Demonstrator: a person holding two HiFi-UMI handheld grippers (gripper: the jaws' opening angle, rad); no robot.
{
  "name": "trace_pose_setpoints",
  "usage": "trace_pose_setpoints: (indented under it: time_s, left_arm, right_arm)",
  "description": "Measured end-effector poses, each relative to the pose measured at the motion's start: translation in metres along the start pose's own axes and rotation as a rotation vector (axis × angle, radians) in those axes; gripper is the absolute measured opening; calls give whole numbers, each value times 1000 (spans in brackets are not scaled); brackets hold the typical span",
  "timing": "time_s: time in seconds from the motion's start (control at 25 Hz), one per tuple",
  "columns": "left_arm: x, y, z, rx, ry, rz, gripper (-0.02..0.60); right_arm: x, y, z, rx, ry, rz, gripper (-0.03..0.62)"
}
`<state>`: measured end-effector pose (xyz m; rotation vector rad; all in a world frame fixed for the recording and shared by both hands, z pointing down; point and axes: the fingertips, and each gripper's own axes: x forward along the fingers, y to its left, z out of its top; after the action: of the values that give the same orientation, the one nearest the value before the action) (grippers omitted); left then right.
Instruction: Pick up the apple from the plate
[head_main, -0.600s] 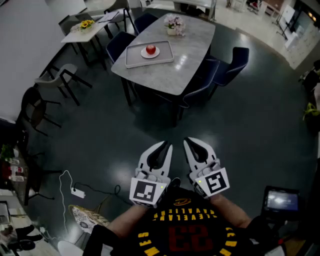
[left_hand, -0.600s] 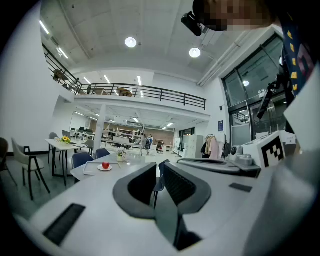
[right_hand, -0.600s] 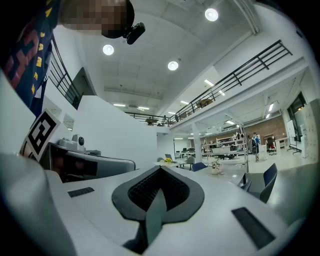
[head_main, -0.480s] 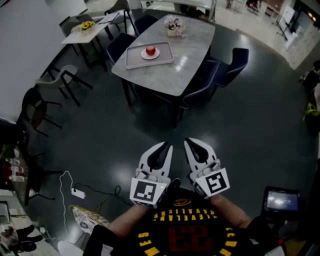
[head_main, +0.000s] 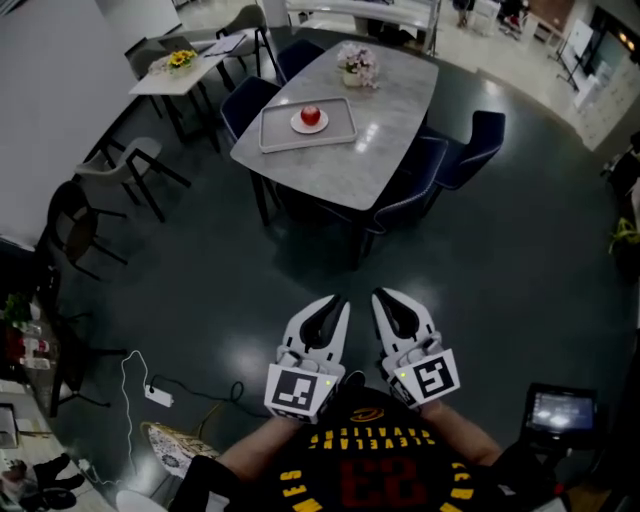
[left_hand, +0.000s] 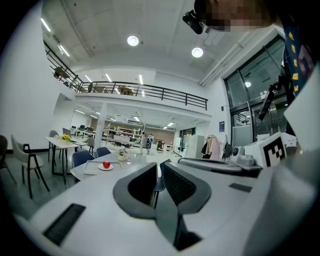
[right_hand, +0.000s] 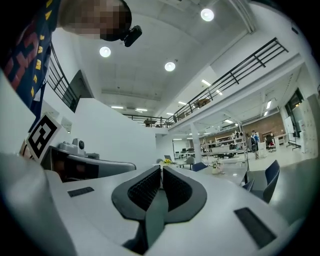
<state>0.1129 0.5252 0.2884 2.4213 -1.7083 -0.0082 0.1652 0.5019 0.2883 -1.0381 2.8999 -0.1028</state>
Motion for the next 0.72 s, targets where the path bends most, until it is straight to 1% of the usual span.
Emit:
trace_pose_setpoints:
  time_s: [0.16,0.36,0.56,0.72]
  left_arm:
    - [14,28,1,-10,4,-10,46]
    - [42,78,9,-42,10,-21,46]
    - [73,127,22,-52,1,-48,46]
    - [96,166,28,-70,-7,-68,46]
  right_arm:
    - [30,-5,-7,-7,16,-14,6]
    - [81,-12,-9,-7,22,-16,6]
    - [137,-23,-8,-27,32,-34,6]
    - [179,-32,-13,0,60,-57,6]
